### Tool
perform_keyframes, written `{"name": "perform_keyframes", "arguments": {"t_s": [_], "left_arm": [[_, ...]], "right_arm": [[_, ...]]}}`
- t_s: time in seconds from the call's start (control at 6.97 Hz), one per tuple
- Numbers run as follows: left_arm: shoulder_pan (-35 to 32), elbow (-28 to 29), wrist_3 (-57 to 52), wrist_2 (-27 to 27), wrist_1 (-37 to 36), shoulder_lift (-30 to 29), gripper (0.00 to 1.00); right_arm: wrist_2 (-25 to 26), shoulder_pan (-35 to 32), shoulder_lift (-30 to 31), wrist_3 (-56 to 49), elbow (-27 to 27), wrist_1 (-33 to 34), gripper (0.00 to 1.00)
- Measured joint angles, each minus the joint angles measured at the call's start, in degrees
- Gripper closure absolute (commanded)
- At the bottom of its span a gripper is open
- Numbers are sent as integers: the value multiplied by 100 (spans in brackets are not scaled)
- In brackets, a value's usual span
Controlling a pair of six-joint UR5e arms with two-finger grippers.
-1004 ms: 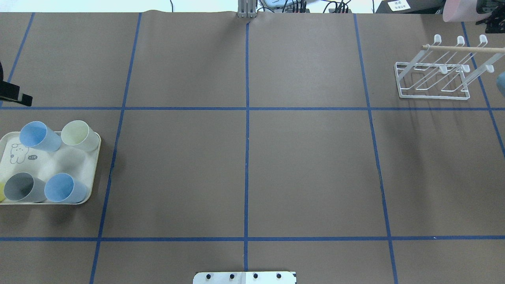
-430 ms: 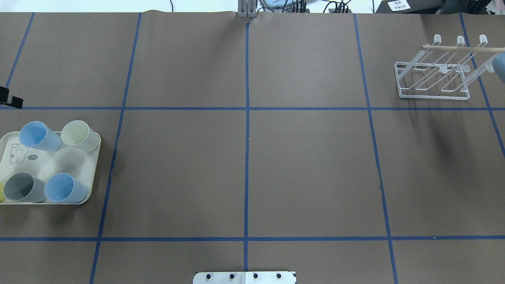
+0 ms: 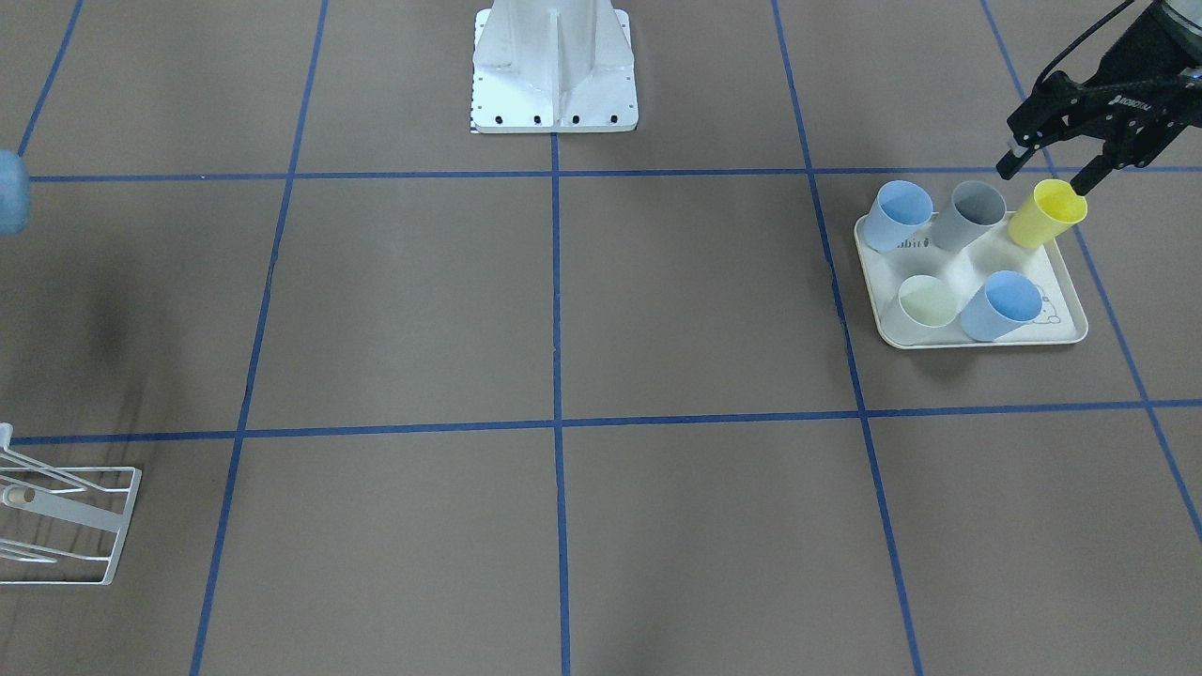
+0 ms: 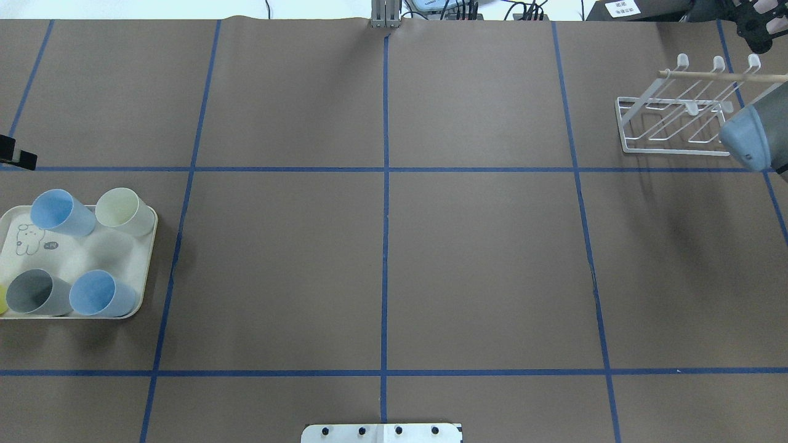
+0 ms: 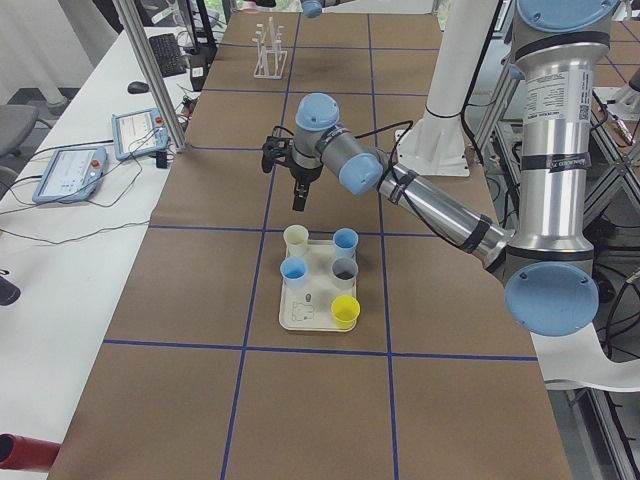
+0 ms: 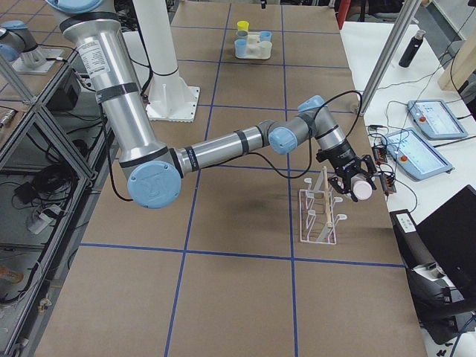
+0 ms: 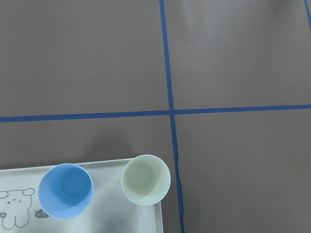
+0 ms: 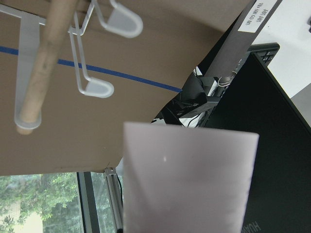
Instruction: Transfer IKEA cup to right arm and place on rack
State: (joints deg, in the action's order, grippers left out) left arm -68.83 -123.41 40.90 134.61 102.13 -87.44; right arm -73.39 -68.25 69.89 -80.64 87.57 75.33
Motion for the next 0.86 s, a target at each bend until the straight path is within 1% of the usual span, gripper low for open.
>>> {"name": "perform_keyframes", "arguments": {"t_s": [0.29, 0.86], "left_arm": [[7, 1, 7, 27, 0, -1, 0], [10, 3, 20, 38, 8, -9, 0]], "right_arm": [[237, 249, 9, 30, -68, 5, 68], [410, 455, 49, 15, -263, 0, 62]]}}
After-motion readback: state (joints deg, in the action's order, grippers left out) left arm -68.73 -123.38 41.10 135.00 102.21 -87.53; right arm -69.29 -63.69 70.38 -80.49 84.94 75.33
